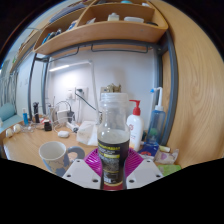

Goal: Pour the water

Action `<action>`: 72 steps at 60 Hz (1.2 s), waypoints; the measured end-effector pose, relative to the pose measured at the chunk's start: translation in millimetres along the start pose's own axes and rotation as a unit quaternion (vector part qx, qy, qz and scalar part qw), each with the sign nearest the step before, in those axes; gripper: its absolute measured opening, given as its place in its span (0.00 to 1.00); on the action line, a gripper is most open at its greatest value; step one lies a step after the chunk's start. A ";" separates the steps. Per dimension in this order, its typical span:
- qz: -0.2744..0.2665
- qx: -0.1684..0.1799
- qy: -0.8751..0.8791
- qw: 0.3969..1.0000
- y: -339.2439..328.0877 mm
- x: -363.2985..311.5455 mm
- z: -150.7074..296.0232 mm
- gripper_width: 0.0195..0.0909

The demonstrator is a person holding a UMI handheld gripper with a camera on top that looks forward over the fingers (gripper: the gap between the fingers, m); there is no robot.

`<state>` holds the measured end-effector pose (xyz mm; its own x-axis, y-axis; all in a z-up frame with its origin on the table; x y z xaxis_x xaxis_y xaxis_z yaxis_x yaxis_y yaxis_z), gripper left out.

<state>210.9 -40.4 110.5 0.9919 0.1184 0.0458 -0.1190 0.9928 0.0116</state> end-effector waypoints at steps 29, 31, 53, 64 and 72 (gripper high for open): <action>-0.027 -0.024 0.027 0.999 9.5 -1.1 -32.0 0.09; -0.026 -0.025 0.028 0.999 9.3 -0.5 -32.3 0.09; -0.027 -0.041 0.025 0.998 6.4 -0.9 -35.4 0.46; -0.031 -0.071 0.012 0.997 -17.0 -5.5 -37.7 0.77; -0.039 -0.075 0.020 0.996 -57.0 -12.8 -30.1 0.84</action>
<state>206.4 -98.0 79.2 0.9992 0.0389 0.0100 -0.0372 0.9901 -0.1357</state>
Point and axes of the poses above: the point between the fingertips, and its own axes, seen from behind it with the camera up: x to the right, z up, y forward, the way the camera looks, the point moved 10 cm from there along -y, backward, against the way the camera looks, and after that the axes turned 14 degrees about x, right-handed, at the moved point
